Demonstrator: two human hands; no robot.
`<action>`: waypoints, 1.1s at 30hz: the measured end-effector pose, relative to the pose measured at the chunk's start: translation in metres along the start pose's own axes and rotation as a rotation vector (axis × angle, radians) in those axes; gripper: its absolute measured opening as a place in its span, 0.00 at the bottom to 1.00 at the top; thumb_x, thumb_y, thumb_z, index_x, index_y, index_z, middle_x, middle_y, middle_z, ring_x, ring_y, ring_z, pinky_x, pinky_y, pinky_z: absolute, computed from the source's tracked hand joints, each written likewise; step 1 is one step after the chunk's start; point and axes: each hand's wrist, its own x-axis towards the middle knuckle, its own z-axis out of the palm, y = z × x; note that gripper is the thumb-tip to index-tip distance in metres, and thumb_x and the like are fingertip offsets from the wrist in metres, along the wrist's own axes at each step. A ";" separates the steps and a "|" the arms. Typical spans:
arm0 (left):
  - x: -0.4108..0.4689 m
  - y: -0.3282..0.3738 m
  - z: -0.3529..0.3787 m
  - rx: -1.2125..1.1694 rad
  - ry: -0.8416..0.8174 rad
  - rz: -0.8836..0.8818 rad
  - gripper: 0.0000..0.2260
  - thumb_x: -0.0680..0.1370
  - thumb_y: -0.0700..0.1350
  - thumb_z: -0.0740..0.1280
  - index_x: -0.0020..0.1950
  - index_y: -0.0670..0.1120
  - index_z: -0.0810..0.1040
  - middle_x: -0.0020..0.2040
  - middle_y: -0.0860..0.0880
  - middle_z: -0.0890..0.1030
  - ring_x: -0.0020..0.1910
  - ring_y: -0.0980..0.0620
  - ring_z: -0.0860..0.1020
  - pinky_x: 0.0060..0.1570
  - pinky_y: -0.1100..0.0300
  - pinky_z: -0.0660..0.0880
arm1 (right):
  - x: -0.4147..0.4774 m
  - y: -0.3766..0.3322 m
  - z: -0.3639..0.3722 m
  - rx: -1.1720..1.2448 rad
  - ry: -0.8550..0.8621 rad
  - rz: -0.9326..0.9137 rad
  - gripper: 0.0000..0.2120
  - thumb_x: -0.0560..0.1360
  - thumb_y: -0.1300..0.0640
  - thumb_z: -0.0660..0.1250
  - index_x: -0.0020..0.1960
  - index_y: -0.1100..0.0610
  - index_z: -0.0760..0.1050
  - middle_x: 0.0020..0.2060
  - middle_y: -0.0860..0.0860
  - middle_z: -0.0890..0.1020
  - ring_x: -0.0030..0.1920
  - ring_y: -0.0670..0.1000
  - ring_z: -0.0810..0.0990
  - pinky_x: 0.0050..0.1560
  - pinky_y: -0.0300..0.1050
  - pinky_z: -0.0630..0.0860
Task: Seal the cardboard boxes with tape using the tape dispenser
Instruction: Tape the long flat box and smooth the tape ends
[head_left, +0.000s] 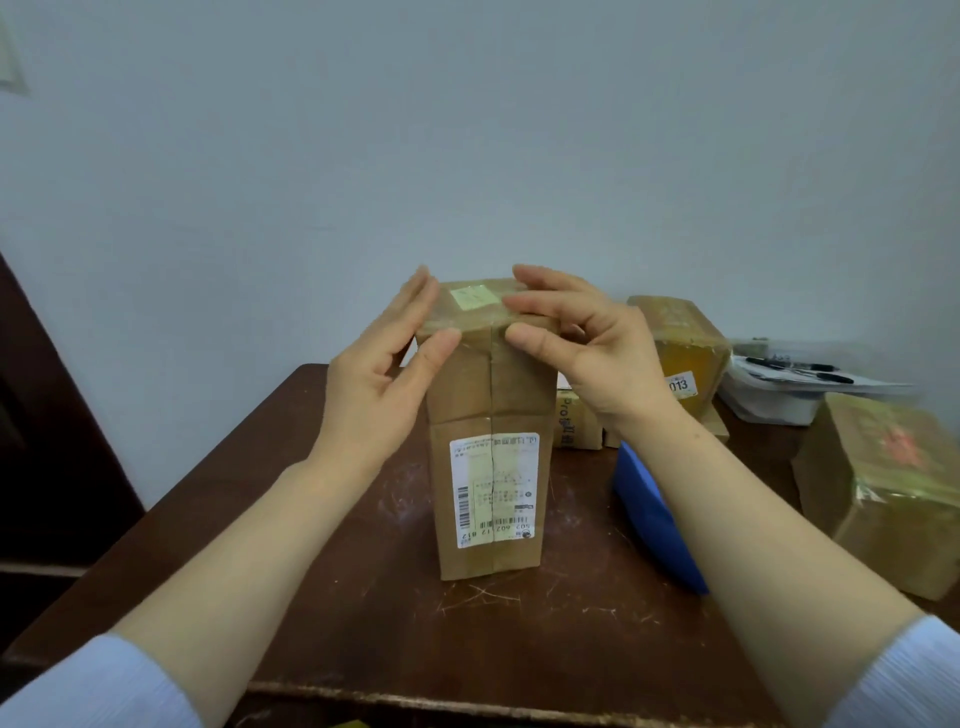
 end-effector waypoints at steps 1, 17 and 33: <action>-0.002 0.002 0.002 -0.012 0.017 -0.033 0.20 0.74 0.52 0.65 0.65 0.54 0.71 0.67 0.56 0.73 0.68 0.63 0.68 0.68 0.65 0.65 | 0.000 -0.001 0.004 0.039 0.036 0.003 0.13 0.70 0.67 0.72 0.52 0.55 0.80 0.54 0.50 0.81 0.63 0.48 0.76 0.66 0.43 0.71; 0.000 0.008 0.014 -0.035 0.087 -0.310 0.23 0.82 0.53 0.57 0.76 0.54 0.58 0.72 0.62 0.63 0.68 0.67 0.63 0.71 0.63 0.62 | -0.006 -0.009 0.029 -0.018 0.244 0.295 0.23 0.79 0.51 0.63 0.72 0.54 0.67 0.68 0.47 0.73 0.68 0.42 0.69 0.70 0.45 0.66; 0.019 0.009 0.008 0.164 0.086 -0.200 0.04 0.77 0.51 0.68 0.46 0.54 0.82 0.42 0.57 0.82 0.41 0.60 0.77 0.47 0.60 0.73 | 0.011 -0.011 0.044 -0.324 0.257 0.214 0.14 0.75 0.44 0.66 0.56 0.51 0.75 0.43 0.45 0.80 0.46 0.48 0.78 0.48 0.43 0.74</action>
